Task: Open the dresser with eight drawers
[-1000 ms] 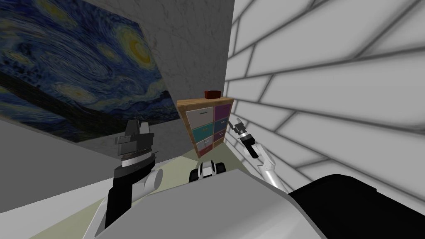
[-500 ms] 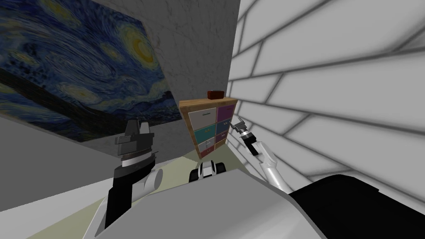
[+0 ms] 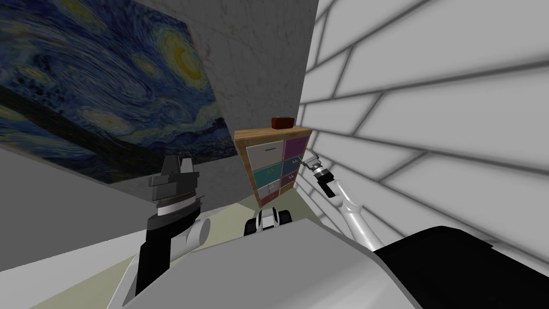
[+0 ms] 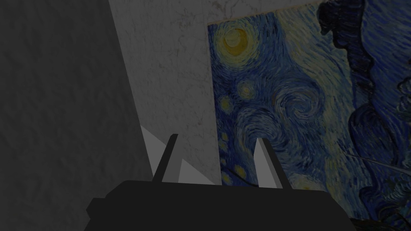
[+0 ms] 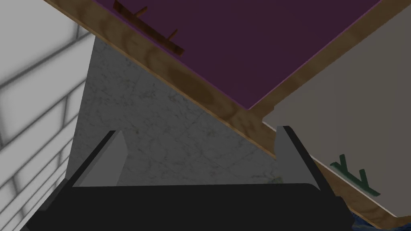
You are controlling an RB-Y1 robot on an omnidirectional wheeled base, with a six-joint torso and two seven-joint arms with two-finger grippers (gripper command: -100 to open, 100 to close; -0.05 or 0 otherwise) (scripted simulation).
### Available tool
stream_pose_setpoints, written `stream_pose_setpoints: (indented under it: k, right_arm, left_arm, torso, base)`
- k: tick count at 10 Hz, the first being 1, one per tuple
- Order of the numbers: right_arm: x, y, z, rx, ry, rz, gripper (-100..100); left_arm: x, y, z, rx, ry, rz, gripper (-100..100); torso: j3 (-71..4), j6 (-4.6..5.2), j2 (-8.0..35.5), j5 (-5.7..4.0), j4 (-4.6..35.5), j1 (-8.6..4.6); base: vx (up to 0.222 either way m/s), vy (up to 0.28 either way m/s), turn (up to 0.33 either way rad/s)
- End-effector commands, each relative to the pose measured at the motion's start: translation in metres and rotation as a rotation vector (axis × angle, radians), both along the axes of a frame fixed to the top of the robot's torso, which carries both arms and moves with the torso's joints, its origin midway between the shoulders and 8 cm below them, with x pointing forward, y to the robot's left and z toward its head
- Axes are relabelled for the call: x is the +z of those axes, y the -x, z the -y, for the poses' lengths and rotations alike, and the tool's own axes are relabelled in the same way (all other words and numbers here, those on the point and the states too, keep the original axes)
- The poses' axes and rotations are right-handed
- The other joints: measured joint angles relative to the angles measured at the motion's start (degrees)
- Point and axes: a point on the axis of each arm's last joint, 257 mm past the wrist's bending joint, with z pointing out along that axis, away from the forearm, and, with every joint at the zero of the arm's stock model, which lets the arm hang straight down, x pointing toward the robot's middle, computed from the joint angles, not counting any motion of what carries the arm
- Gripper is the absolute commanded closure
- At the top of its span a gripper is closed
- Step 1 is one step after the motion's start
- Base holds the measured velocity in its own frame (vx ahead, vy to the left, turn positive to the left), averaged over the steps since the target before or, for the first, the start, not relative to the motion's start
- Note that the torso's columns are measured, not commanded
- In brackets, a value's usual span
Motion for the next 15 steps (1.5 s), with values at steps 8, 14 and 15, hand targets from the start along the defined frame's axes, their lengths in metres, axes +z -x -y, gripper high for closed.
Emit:
stream_pose_setpoints:
  k: [8, 14, 15]
  right_arm:
    - [0.012, -0.018, 0.059, -0.211, 0.476, 0.006, -100]
    - [0.032, -0.022, 0.082, -0.253, 0.585, 0.014, -100]
    - [0.028, -0.023, 0.078, -0.255, 0.587, 0.013, -100]
  left_arm:
    - [0.0, 0.0, 0.0, 0.0, 0.0, 0.0, 0]
    - [0.0, 0.0, 0.0, 0.0, 0.0, 0.0, 0]
    - [0.0, 0.0, 0.0, 0.0, 0.0, 0.0, 0]
  torso:
    - [-0.03, 0.0, -0.03, 0.01, -0.01, 0.0]
    - [-0.02, 0.01, -0.03, 0.02, 0.0, 0.08]
    - [-0.15, -0.01, -0.24, 0.03, -0.07, 0.1]
  base:
    - [0.062, 0.019, 0.054]
    - [0.063, 0.024, 0.016]
    - [0.063, 0.022, -0.004]
